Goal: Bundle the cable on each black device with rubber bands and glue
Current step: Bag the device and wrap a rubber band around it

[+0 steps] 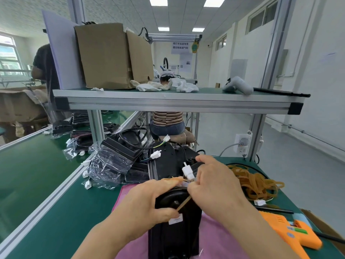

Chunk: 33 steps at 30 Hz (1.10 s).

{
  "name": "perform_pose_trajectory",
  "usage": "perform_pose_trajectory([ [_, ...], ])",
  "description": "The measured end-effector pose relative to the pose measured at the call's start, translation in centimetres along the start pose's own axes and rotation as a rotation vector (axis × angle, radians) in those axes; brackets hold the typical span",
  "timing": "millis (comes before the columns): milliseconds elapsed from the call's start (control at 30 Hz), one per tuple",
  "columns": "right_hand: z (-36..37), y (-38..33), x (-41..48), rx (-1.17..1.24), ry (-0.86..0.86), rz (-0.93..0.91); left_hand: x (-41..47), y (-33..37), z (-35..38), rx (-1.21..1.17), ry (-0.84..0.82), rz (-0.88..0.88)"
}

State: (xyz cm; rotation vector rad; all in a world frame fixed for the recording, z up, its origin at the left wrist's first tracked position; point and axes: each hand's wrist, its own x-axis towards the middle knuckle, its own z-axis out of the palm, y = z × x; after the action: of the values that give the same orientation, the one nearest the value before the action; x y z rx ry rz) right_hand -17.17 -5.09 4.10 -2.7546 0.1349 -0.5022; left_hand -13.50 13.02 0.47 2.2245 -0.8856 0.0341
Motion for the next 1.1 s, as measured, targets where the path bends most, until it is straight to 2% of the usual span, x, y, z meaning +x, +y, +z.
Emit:
perform_pose_trajectory([
  [133, 0.5, 1.7, 1.1, 0.092, -0.046, 0.127, -0.3, -0.3, 0.0, -0.005, 0.007, 0.002],
  [433, 1.8, 5.1, 0.2, 0.119, -0.175, 0.206, -0.5, -0.6, 0.2, -0.024, 0.021, 0.046],
  [833, 1.8, 4.3, 1.3, 0.153, -0.235, 0.167, -0.4, -0.8, 0.1, -0.047, -0.008, 0.074],
  [1100, 1.4, 4.8, -0.6, 0.328, -0.146, 0.153, 0.0, -1.7, 0.1, -0.163, -0.031, 0.051],
])
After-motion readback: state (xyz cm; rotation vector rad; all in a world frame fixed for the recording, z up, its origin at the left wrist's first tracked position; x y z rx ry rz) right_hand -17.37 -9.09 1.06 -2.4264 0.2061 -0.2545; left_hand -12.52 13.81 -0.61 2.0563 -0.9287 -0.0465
